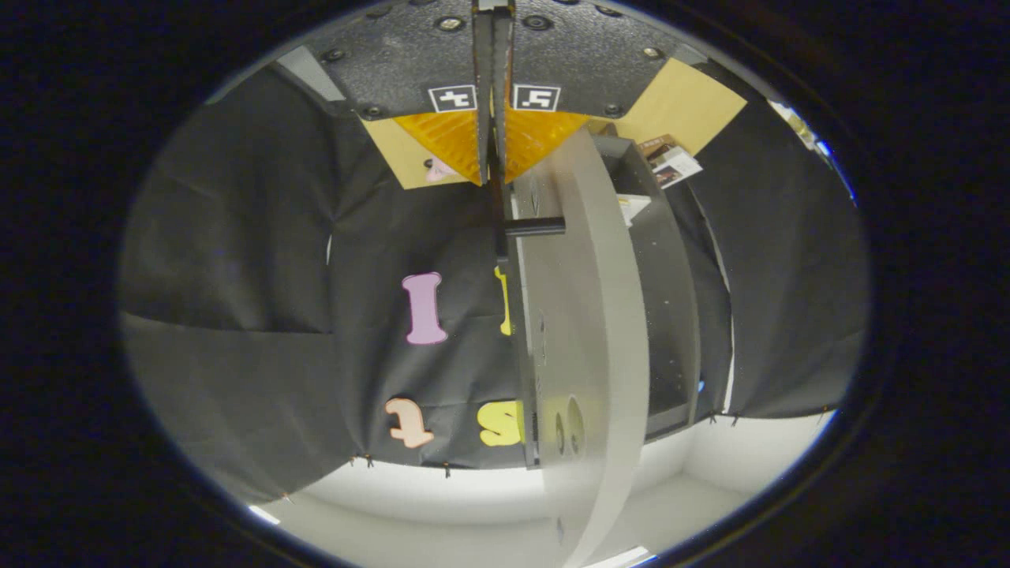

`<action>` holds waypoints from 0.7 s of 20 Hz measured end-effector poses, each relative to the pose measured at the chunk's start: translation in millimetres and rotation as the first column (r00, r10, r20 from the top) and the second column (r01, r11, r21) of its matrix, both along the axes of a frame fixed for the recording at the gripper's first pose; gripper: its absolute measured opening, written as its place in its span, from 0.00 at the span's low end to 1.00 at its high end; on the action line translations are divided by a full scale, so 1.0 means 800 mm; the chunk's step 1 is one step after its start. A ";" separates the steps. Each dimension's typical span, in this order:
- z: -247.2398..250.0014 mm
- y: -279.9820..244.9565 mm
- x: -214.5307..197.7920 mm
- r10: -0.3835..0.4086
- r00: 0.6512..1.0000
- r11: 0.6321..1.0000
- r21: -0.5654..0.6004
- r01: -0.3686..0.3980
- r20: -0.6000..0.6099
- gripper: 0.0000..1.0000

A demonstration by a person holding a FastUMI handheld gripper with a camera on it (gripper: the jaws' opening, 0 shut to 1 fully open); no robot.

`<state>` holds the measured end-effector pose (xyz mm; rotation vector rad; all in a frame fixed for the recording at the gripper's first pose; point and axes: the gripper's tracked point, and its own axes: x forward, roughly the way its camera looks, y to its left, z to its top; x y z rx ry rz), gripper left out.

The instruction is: Open the shoe cabinet door, grab the shoes and put them into the shoe cabinet, then close the shoe cabinet door.

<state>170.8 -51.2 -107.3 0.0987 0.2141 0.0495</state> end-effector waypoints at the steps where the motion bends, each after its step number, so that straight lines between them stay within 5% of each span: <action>1: -0.001 0.010 -0.001 0.011 1.000 1.000 0.009 -0.011 0.000 0.04; 11: -0.006 -0.009 -0.016 -0.064 0.998 0.998 -0.031 0.063 -0.020 0.04; 14: -0.020 0.026 -0.077 -0.044 0.999 0.996 -0.077 0.043 -0.012 0.05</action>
